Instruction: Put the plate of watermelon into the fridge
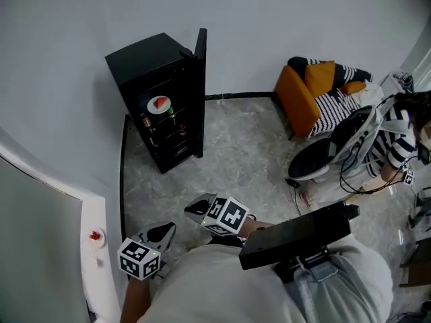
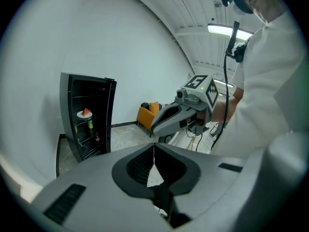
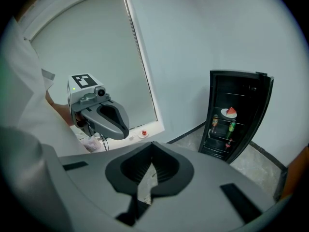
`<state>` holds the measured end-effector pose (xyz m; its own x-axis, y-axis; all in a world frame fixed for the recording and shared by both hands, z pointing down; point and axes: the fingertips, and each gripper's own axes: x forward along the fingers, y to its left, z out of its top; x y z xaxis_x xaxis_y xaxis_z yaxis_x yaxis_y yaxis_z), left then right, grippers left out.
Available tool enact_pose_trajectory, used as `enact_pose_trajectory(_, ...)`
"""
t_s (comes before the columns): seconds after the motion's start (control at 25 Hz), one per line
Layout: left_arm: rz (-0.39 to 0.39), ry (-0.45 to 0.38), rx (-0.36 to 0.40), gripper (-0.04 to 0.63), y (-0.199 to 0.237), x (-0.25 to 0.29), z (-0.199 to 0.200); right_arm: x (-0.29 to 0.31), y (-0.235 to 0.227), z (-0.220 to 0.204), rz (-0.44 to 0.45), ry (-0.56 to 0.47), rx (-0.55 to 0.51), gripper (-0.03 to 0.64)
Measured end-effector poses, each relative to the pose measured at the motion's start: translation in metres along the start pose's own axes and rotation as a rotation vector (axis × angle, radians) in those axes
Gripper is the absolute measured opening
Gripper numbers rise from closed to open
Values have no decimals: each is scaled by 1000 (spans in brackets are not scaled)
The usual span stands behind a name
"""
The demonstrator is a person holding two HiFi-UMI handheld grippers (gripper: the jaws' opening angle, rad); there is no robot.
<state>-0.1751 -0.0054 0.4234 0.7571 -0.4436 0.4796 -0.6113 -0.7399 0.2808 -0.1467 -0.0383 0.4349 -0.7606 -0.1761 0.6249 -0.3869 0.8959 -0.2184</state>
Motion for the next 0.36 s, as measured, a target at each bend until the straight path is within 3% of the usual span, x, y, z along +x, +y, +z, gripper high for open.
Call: enact_pose_trajectory(0.36,-20,0,27,12,-2,13,11,-15,-14,2,-41,-19,-5,14)
